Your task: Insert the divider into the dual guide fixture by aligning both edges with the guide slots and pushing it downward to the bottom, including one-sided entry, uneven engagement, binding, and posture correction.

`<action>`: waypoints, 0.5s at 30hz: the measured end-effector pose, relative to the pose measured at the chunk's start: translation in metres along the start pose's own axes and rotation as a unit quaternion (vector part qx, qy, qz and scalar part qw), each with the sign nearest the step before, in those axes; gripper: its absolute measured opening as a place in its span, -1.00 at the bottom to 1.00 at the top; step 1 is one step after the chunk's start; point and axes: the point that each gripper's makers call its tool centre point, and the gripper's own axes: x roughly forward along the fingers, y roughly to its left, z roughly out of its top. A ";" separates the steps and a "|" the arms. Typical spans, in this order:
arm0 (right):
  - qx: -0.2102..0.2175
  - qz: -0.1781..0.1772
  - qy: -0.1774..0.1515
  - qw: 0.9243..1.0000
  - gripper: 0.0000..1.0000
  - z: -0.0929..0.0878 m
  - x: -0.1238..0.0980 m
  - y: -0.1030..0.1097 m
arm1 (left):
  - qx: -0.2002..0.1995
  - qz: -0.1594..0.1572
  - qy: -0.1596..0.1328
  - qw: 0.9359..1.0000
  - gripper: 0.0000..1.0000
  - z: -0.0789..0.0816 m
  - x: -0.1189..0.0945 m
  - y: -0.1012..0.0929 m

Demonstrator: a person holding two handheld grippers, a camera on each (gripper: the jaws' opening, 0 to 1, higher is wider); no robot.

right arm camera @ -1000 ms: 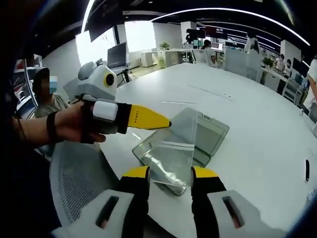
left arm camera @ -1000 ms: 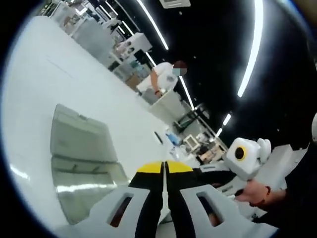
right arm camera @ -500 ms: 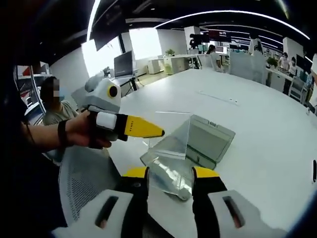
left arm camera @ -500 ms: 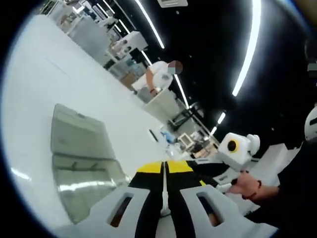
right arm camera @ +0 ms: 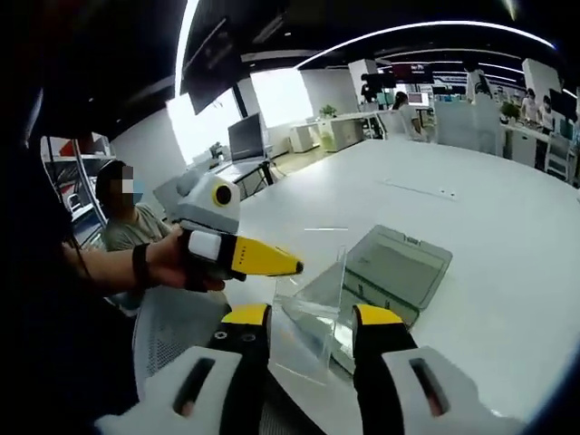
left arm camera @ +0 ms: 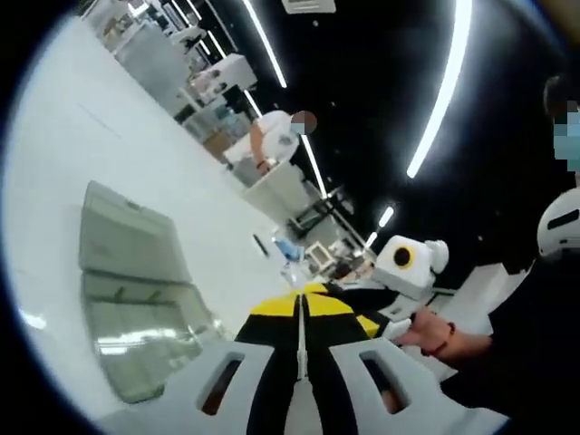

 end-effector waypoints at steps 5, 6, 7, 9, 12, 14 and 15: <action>0.006 0.026 0.000 1.000 -0.39 0.001 0.002 0.010 | -0.007 -0.018 0.007 1.000 -1.00 -0.004 -0.002 -0.004; 0.007 0.029 0.000 1.000 -0.42 0.001 0.002 0.011 | -0.009 -0.021 0.007 1.000 -1.00 -0.004 -0.003 -0.004; 0.009 0.032 0.000 0.999 -0.43 0.001 0.002 0.012 | -0.009 -0.022 0.007 1.000 -1.00 -0.004 -0.003 -0.005; 0.014 0.040 0.003 0.999 -0.46 0.000 0.002 0.014 | -0.009 -0.026 0.006 1.000 -1.00 -0.004 -0.003 -0.006; 0.024 0.048 -0.002 0.999 -0.52 0.000 0.001 0.016 | -0.009 -0.028 0.004 1.000 -1.00 -0.002 -0.005 -0.006; 0.035 0.054 -0.008 0.998 -0.54 0.002 0.000 0.017 | -0.010 -0.032 -0.002 0.999 -1.00 0.000 -0.005 -0.007; 0.039 0.057 -0.010 0.998 -0.56 0.002 0.000 0.017 | -0.016 -0.035 -0.004 0.999 -1.00 0.001 -0.005 -0.008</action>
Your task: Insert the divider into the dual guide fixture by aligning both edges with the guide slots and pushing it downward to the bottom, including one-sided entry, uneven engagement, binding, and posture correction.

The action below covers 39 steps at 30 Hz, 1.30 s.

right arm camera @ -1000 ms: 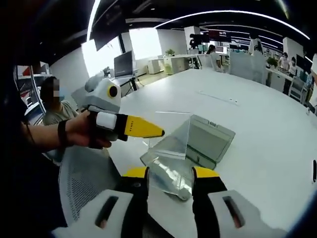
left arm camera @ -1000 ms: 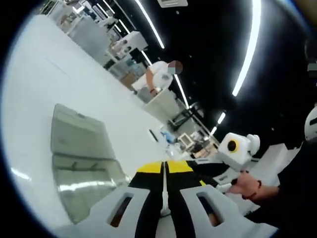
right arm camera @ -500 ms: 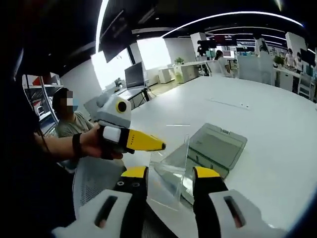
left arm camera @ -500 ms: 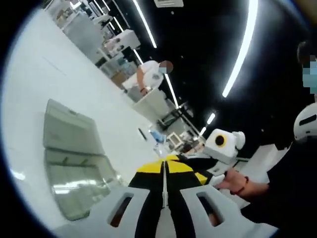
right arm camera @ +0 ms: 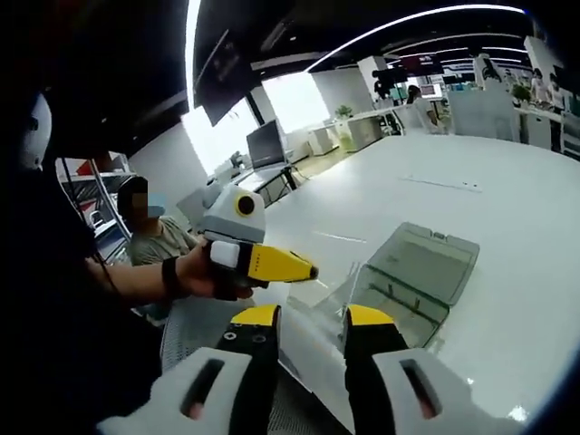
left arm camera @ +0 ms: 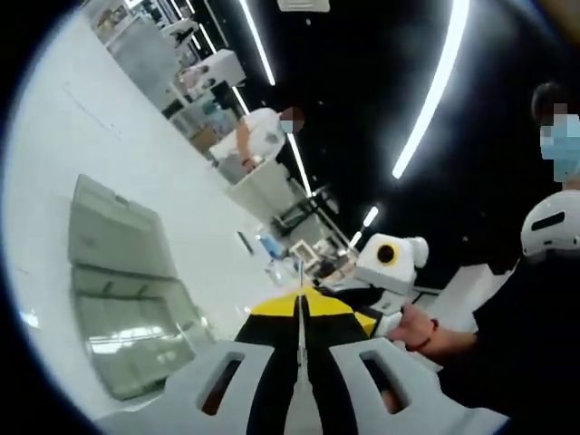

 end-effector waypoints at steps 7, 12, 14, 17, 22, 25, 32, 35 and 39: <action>0.036 0.033 -0.018 0.999 -0.72 0.002 -0.002 0.008 | -0.026 -0.031 -0.019 0.999 -1.00 0.004 -0.001 -0.010; 0.047 0.043 -0.026 0.998 -0.69 0.003 0.000 0.012 | -0.036 -0.047 -0.031 0.998 -1.00 0.007 -0.001 -0.017; 0.050 0.049 -0.030 0.997 -0.70 0.005 -0.001 0.014 | -0.037 -0.048 -0.032 0.998 -1.00 0.007 -0.001 -0.018; 0.067 0.060 -0.043 0.995 -0.72 0.011 -0.002 0.016 | -0.043 -0.051 -0.035 0.997 -1.00 0.008 -0.002 -0.018; 0.082 0.076 -0.045 0.993 -0.74 0.011 -0.002 0.021 | -0.044 -0.052 -0.037 0.997 -1.00 0.008 -0.002 -0.020; 0.101 0.086 -0.053 0.990 -0.81 0.011 -0.002 0.022 | -0.050 -0.061 -0.041 0.996 -1.00 0.009 -0.003 -0.021; 0.151 0.112 -0.094 0.978 -0.89 0.025 -0.008 0.023 | -0.063 -0.078 -0.065 0.993 -1.00 0.017 -0.003 -0.026; 0.158 0.117 -0.099 0.976 -0.92 0.027 -0.008 0.024 | -0.065 -0.081 -0.066 0.992 -1.00 0.018 -0.002 -0.026; 0.167 0.124 -0.101 0.973 -0.95 0.028 -0.009 0.025 | -0.067 -0.082 -0.069 0.992 -1.00 0.018 -0.002 -0.026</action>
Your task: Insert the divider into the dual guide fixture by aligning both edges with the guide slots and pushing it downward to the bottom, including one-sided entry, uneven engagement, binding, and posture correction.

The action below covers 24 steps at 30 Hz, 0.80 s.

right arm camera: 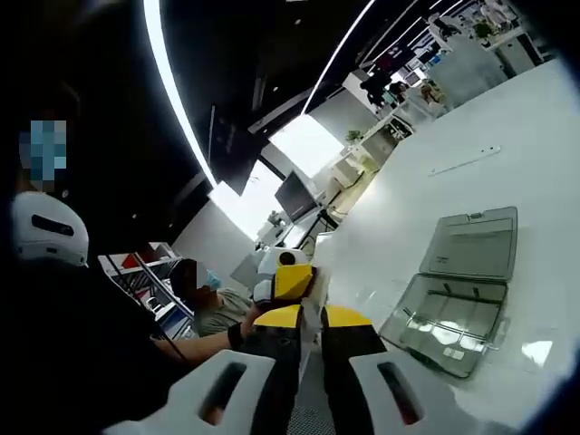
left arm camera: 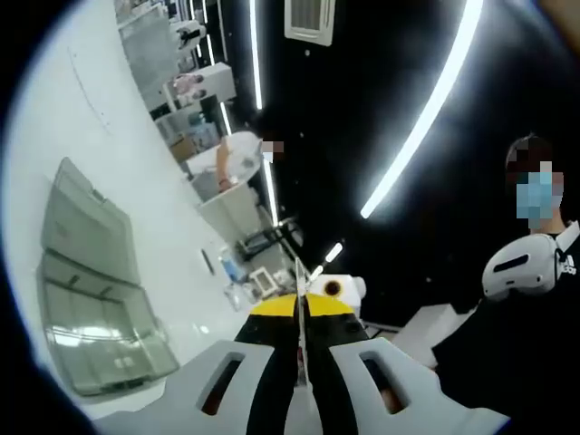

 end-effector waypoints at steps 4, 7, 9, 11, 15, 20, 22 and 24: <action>0.012 0.013 -0.003 1.000 -0.98 0.001 0.000 0.005 | 0.000 -0.008 -0.011 1.000 -1.00 0.001 -0.001 -0.002; 0.010 0.008 -0.002 1.000 -0.99 0.003 0.000 0.005 | 0.019 -0.003 -0.021 1.000 -0.99 0.003 0.000 -0.002; 0.008 -0.002 -0.002 1.000 -0.99 0.005 0.001 0.003 | 0.040 0.006 -0.028 0.999 -0.97 0.005 0.000 0.000; 0.008 -0.016 0.004 1.000 -0.99 0.005 0.001 -0.001 | 0.050 0.022 -0.029 0.998 -0.95 0.006 -0.002 0.006; 0.009 -0.036 0.012 0.999 -1.00 0.004 0.000 -0.009 | 0.060 0.041 -0.041 0.996 -0.75 0.012 -0.007 0.012; 0.006 -0.077 0.012 0.997 -1.00 0.006 -0.003 -0.023 | 0.075 0.068 -0.050 0.994 -0.67 0.016 -0.016 0.021; 0.017 -0.088 0.014 0.996 -1.00 0.006 -0.002 -0.027 | 0.074 0.069 -0.051 0.994 -0.66 0.017 -0.017 0.020; 0.017 -0.101 0.017 0.995 -1.00 0.006 -0.001 -0.031 | 0.078 0.068 -0.047 0.994 -0.65 0.017 -0.017 0.016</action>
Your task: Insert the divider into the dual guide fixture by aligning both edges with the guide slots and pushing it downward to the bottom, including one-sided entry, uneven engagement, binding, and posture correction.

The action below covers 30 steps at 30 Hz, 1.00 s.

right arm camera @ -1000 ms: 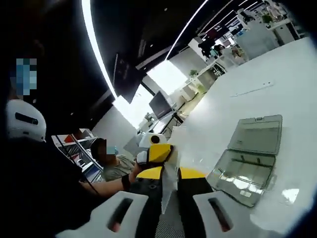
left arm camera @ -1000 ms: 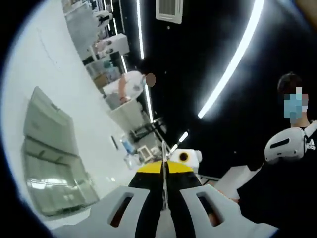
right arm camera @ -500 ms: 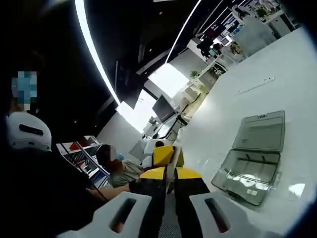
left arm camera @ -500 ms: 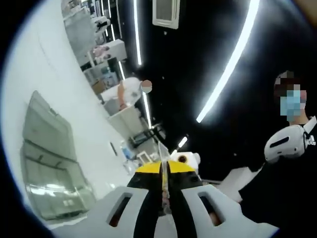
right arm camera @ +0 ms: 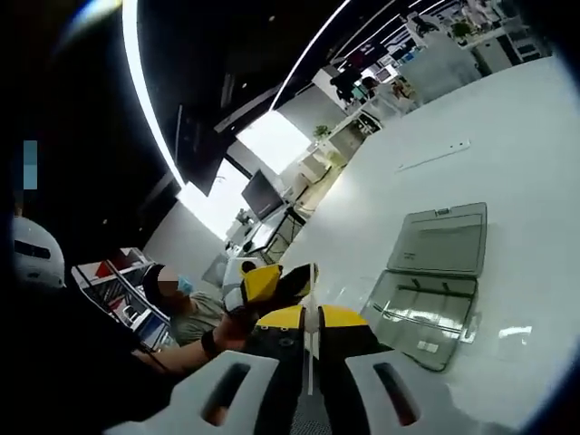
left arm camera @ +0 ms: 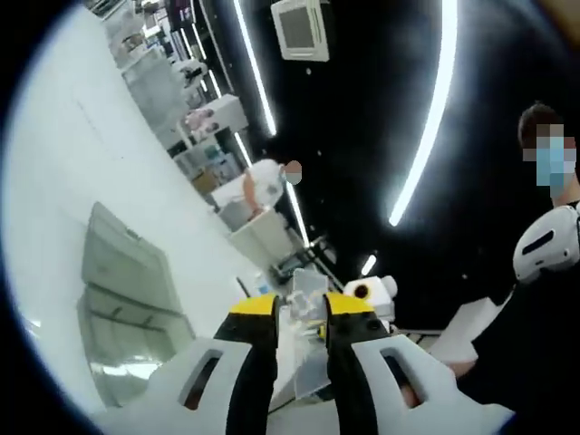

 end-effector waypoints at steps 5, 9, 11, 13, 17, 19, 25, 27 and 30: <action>0.003 -0.040 0.016 0.999 -1.00 -0.001 0.005 -0.009 | 0.024 0.009 0.016 1.000 -0.63 -0.002 -0.003 -0.002; 0.010 -0.064 0.025 0.998 -1.00 -0.003 0.007 -0.014 | 0.039 0.014 0.021 0.999 -0.63 0.002 -0.007 -0.006; 0.015 -0.081 0.029 0.996 -1.00 -0.004 0.008 -0.020 | 0.057 0.020 0.027 0.998 -0.62 0.003 -0.010 -0.007; 0.024 -0.099 0.032 0.994 -1.00 -0.003 0.009 -0.027 | 0.078 0.028 0.037 0.996 -0.59 0.003 -0.013 -0.007; 0.034 -0.115 0.042 0.992 -1.00 -0.003 0.012 -0.035 | 0.110 0.038 0.053 0.992 -0.54 0.002 -0.019 -0.005; 0.041 -0.128 0.043 0.990 -1.00 -0.002 0.013 -0.039 | 0.128 0.042 0.061 0.989 -0.49 0.000 -0.021 -0.003; 0.060 -0.147 0.061 0.985 -1.00 -0.005 0.017 -0.051 | 0.180 0.055 0.094 0.978 -0.38 -0.008 -0.026 0.001; 0.063 -0.158 0.065 0.983 -1.00 -0.006 0.017 -0.055 | 0.198 0.059 0.105 0.973 -0.34 -0.011 -0.027 0.005; 0.070 -0.162 0.072 0.982 -1.00 -0.006 0.020 -0.063 | 0.224 0.068 0.126 0.964 -0.27 -0.017 -0.030 0.009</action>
